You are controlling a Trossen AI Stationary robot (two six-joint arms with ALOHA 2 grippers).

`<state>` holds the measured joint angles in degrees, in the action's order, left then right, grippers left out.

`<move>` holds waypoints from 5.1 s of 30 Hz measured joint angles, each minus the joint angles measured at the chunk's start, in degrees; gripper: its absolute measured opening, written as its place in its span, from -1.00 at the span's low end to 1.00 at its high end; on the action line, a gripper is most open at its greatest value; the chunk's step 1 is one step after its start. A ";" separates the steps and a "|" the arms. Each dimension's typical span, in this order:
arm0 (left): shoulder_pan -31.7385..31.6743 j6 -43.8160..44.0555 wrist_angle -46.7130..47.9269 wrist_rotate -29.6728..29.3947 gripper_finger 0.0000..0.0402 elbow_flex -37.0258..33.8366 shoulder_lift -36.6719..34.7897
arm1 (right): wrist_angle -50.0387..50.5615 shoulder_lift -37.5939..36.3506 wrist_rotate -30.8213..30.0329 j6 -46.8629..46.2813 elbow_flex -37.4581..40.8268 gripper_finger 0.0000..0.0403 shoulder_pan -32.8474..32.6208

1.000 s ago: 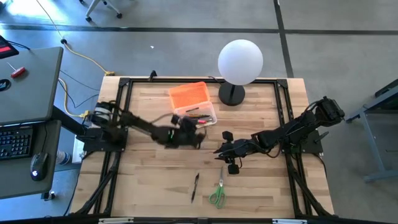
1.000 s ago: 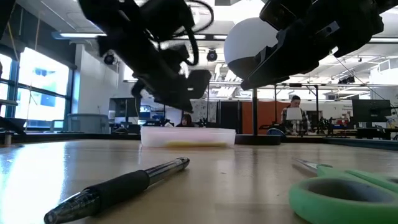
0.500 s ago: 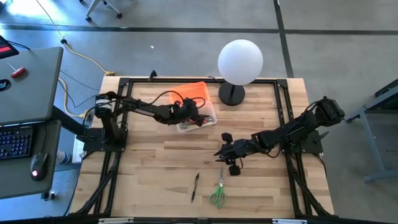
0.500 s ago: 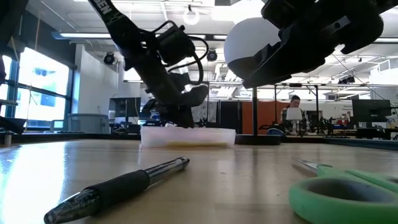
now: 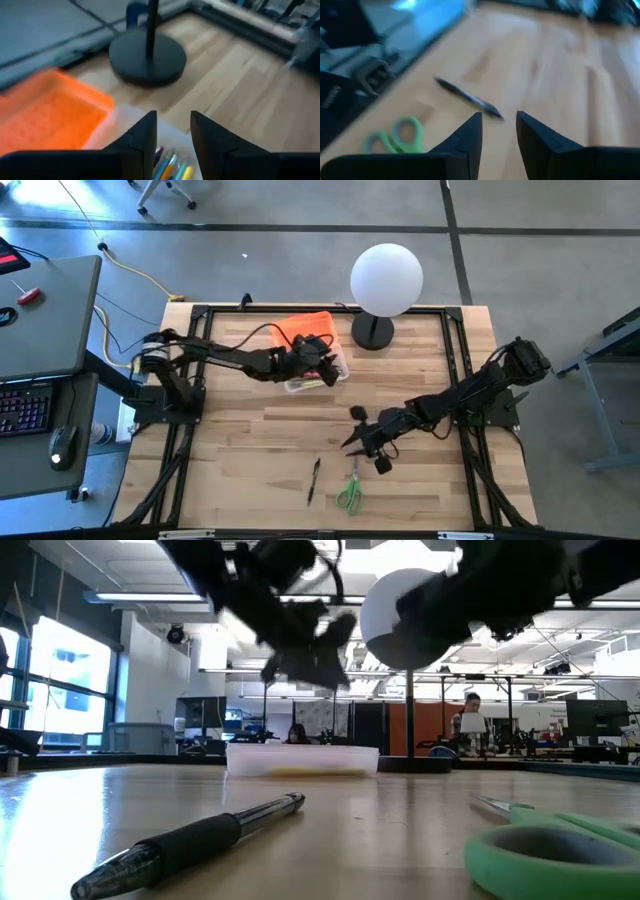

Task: Pick & place school supplies into a supply box
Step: Put the transparent pen into the transparent supply box, then put the green scissors into the transparent supply box

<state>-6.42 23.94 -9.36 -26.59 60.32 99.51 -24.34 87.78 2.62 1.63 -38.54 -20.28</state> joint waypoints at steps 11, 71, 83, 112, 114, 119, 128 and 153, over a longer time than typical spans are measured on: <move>4.78 -9.18 23.10 -3.14 -0.28 11.32 -14.27 | -18.05 19.93 16.07 18.43 -7.94 -0.51 -1.67; 10.17 -8.67 40.69 -8.11 -0.28 16.28 -18.33 | -1.37 39.00 29.27 30.87 -32.87 -0.51 1.22; 10.19 -8.66 40.81 -7.42 -0.28 16.28 -18.32 | 6.32 46.92 32.28 28.50 -41.42 -0.51 0.75; 10.19 -7.47 42.83 -8.49 -0.28 16.79 -18.30 | 30.82 22.99 1.77 46.42 -41.15 -0.94 9.76; 10.19 -6.63 43.14 -9.39 -0.28 17.92 -18.61 | 32.83 22.45 3.82 42.44 -41.13 -0.94 13.79; 10.14 -2.26 52.52 -20.64 -0.28 21.84 -19.10 | 23.62 22.66 -1.31 41.38 -35.50 -0.91 20.49; 10.14 0.30 57.53 -31.99 -0.28 27.40 -21.01 | -0.38 22.67 5.04 37.33 -22.59 -0.91 30.92; 10.19 0.38 52.91 -29.18 -0.28 27.69 -20.47 | 0.13 29.16 -8.91 34.35 -23.78 -0.61 31.87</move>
<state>3.77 24.32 43.55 -55.77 88.01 79.05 -24.21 116.95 -6.29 35.99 -62.33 11.60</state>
